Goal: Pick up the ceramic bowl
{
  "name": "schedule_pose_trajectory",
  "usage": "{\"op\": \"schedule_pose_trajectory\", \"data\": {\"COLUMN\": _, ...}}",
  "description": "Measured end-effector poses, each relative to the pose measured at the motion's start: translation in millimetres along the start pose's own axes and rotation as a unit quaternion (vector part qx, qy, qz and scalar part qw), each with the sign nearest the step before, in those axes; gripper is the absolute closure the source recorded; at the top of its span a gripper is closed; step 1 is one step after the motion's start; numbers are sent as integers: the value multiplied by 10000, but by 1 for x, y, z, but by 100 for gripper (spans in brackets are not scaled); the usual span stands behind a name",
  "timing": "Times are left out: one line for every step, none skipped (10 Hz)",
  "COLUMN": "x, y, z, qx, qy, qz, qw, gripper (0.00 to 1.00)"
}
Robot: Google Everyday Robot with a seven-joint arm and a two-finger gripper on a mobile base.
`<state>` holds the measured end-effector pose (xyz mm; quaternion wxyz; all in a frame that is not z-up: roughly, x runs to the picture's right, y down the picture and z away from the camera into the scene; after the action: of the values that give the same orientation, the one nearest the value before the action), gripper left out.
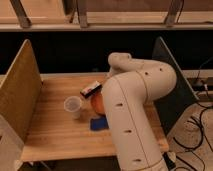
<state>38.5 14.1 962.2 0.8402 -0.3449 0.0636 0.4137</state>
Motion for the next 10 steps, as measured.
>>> {"op": "schedule_pose_trajectory", "data": {"x": 4, "y": 3, "z": 4, "qx": 14, "qy": 116, "qz": -24, "qw": 9999, "gripper": 20}}
{"op": "schedule_pose_trajectory", "data": {"x": 11, "y": 9, "z": 14, "qx": 6, "qy": 298, "qz": -56, "qw": 9995, "gripper": 20}}
{"op": "schedule_pose_trajectory", "data": {"x": 13, "y": 15, "z": 23, "qx": 17, "qy": 447, "qz": -108, "qw": 9989, "gripper": 23}}
{"op": "schedule_pose_trajectory", "data": {"x": 13, "y": 22, "z": 30, "qx": 23, "qy": 562, "qz": -167, "qw": 9983, "gripper": 30}}
{"op": "schedule_pose_trajectory", "data": {"x": 10, "y": 28, "z": 36, "qx": 45, "qy": 646, "qz": -229, "qw": 9976, "gripper": 42}}
{"op": "schedule_pose_trajectory", "data": {"x": 8, "y": 31, "z": 39, "qx": 74, "qy": 686, "qz": -287, "qw": 9972, "gripper": 51}}
{"op": "schedule_pose_trajectory", "data": {"x": 7, "y": 32, "z": 40, "qx": 99, "qy": 693, "qz": -312, "qw": 9971, "gripper": 59}}
{"op": "schedule_pose_trajectory", "data": {"x": 4, "y": 35, "z": 41, "qx": 118, "qy": 713, "qz": -354, "qw": 9968, "gripper": 72}}
{"op": "schedule_pose_trajectory", "data": {"x": 1, "y": 37, "z": 40, "qx": 124, "qy": 702, "qz": -373, "qw": 9968, "gripper": 80}}
{"op": "schedule_pose_trajectory", "data": {"x": 4, "y": 43, "z": 41, "qx": 53, "qy": 757, "qz": -353, "qw": 9965, "gripper": 89}}
